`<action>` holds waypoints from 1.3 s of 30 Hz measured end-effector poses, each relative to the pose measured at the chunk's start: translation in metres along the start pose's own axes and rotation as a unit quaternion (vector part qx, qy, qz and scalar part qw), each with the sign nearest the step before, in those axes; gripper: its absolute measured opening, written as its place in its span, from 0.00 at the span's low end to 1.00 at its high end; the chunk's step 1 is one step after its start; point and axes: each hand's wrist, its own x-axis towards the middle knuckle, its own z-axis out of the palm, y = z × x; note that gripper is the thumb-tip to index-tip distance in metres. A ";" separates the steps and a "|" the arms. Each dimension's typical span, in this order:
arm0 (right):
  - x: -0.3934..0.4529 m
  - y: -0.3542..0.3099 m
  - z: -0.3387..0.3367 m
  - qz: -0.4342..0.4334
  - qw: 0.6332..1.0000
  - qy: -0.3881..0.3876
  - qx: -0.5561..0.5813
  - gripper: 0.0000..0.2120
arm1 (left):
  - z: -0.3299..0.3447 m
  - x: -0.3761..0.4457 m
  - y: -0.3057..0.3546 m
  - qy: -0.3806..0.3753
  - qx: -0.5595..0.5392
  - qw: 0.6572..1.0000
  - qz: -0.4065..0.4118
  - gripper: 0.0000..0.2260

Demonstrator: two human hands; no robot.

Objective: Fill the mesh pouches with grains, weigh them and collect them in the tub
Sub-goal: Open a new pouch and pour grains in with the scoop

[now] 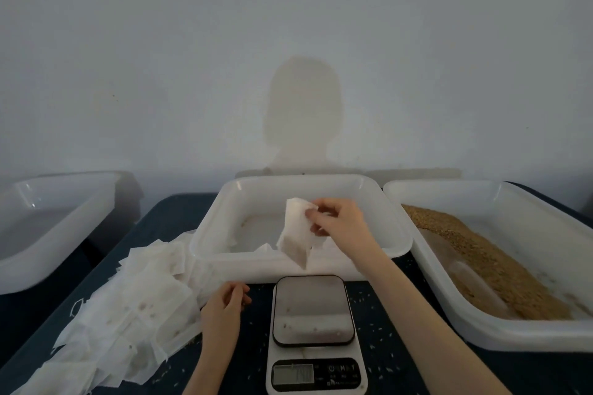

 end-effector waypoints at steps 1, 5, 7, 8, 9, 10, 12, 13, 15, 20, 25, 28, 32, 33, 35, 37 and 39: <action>0.006 -0.001 -0.001 -0.005 0.999 0.028 -0.014 0.09 | 0.000 0.000 0.000 0.000 0.003 1.000 -0.002 0.11; 0.026 0.009 -0.003 -0.023 0.983 0.093 -0.155 0.06 | -0.001 0.000 0.002 0.001 0.000 1.000 -0.009 0.11; 0.030 0.022 -0.001 -0.007 0.968 0.075 -0.238 0.07 | -0.001 -0.001 0.002 -0.002 -0.002 1.000 -0.013 0.11; 0.031 0.030 0.001 0.014 0.957 0.052 -0.287 0.09 | -0.001 -0.001 0.003 -0.003 -0.002 1.000 -0.016 0.11; 0.031 0.037 0.002 0.043 0.938 0.022 -0.344 0.10 | -0.001 -0.001 0.003 -0.005 -0.002 1.000 -0.018 0.11; 0.030 0.043 0.003 0.069 0.915 -0.014 -0.396 0.11 | -0.001 0.000 0.003 -0.007 -0.003 1.000 -0.019 0.11; 0.029 0.050 0.002 0.102 0.893 -0.071 -0.433 0.13 | -0.001 0.000 0.005 -0.012 -0.005 1.000 -0.022 0.11; 0.030 0.051 0.001 0.111 0.893 -0.086 -0.428 0.13 | -0.001 -0.001 0.006 -0.015 -0.003 1.000 -0.023 0.11; 0.033 0.050 -0.002 0.115 0.891 -0.102 -0.427 0.16 | -0.001 -0.002 0.007 -0.019 0.003 0.999 -0.027 0.10; 0.029 0.045 -0.002 0.090 0.888 -0.091 -0.442 0.21 | -0.002 -0.003 0.010 -0.005 0.032 0.999 -0.025 0.10; 0.006 0.040 0.005 -0.093 0.892 0.050 -0.439 0.14 | -0.009 -0.008 0.008 0.104 0.271 0.954 0.071 0.05; -0.012 0.048 0.001 -0.203 0.925 0.062 -0.315 0.09 | -0.012 -0.009 0.002 0.101 0.367 0.924 0.035 0.14; -0.031 0.069 -0.006 -0.215 0.942 0.071 -0.249 0.08 | -0.013 -0.011 0.001 0.075 0.411 0.908 0.041 0.14; -0.035 0.073 -0.007 -0.232 0.938 0.082 -0.243 0.08 | -0.013 -0.011 0.001 0.074 0.408 0.909 0.047 0.13; -0.041 0.078 -0.007 -0.303 0.908 0.136 -0.258 0.09 | -0.013 -0.011 0.001 0.070 0.411 0.907 0.054 0.12; -0.048 0.081 -0.006 -0.360 0.873 0.187 -0.271 0.12 | -0.013 -0.009 -0.001 0.070 0.413 0.907 0.051 0.12; -0.054 0.087 -0.005 -0.363 0.873 0.184 -0.268 0.12 | -0.012 -0.008 -0.003 0.073 0.404 0.911 0.050 0.11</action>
